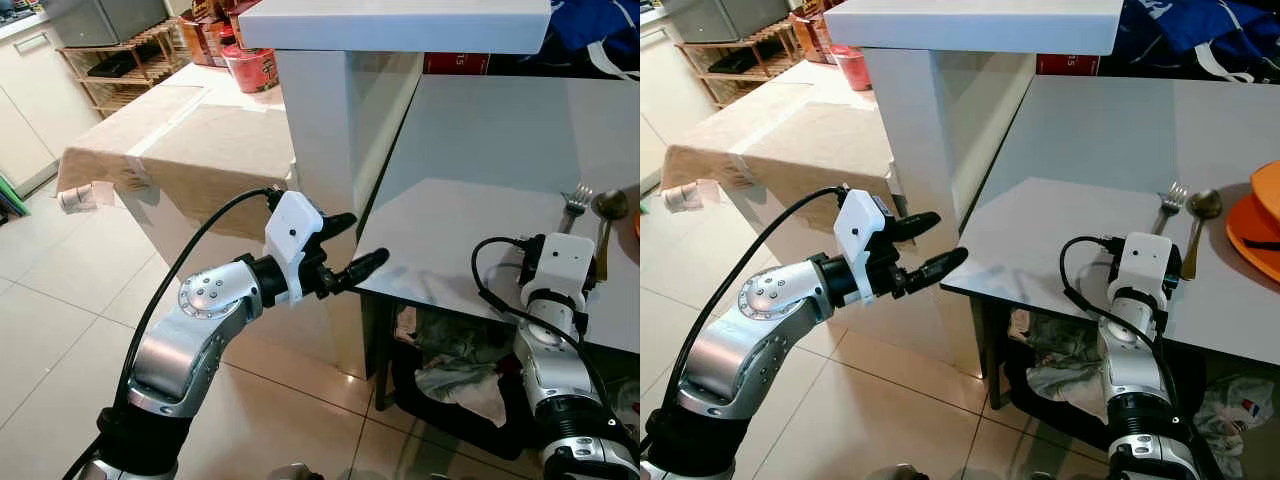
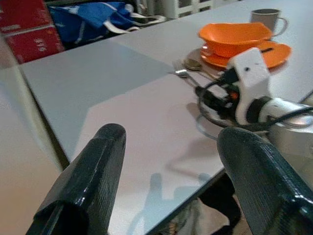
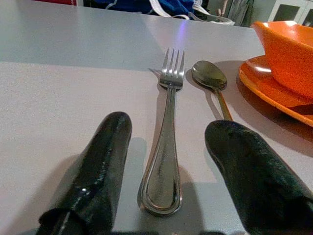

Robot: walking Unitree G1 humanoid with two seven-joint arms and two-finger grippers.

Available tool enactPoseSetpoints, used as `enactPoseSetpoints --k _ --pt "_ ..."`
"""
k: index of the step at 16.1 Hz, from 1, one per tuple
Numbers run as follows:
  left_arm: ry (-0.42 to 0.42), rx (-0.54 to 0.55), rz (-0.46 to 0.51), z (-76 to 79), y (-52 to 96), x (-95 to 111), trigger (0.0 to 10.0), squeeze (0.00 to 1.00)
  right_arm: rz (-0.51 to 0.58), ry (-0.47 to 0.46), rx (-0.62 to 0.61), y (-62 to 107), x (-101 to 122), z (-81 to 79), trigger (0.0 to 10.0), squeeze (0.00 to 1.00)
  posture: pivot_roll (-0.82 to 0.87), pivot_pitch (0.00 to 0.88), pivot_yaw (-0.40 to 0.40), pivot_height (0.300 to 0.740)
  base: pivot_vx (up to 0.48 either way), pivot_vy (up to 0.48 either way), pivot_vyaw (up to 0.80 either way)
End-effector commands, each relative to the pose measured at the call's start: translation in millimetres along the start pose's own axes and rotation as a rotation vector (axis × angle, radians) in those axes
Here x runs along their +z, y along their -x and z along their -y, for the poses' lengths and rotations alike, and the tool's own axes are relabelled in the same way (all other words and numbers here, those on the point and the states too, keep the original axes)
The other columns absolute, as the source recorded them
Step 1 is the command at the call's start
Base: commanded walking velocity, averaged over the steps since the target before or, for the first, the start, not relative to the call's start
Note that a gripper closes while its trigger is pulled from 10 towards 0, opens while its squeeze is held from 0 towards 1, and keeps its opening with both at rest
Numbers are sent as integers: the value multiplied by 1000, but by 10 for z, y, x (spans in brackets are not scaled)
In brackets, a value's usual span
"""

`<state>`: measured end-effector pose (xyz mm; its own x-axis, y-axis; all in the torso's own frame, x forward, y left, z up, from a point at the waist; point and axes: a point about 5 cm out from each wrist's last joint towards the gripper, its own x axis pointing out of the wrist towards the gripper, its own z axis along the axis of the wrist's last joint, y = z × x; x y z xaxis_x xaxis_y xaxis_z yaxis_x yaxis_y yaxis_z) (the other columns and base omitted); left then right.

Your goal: Setting the table

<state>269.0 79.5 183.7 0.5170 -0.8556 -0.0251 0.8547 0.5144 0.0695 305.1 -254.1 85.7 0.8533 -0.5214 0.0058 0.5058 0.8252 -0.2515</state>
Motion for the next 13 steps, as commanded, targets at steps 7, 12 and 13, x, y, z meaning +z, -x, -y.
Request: enactPoseSetpoints --k 7,12,13 --pt "0 182 4 -154 -28 -92 10000 0 112 -34 26 221 244 -5 10000 0 51 0 128 723 0 0 0" --pt "57 463 42 -342 -27 -257 10000 0 210 -40 101 739 397 91 10000 0 -25 0 105 723 0 0 0" --pt "66 529 50 -379 -14 -312 10000 0 240 -31 140 830 428 88 10000 0 -37 0 99 723 0 0 0"
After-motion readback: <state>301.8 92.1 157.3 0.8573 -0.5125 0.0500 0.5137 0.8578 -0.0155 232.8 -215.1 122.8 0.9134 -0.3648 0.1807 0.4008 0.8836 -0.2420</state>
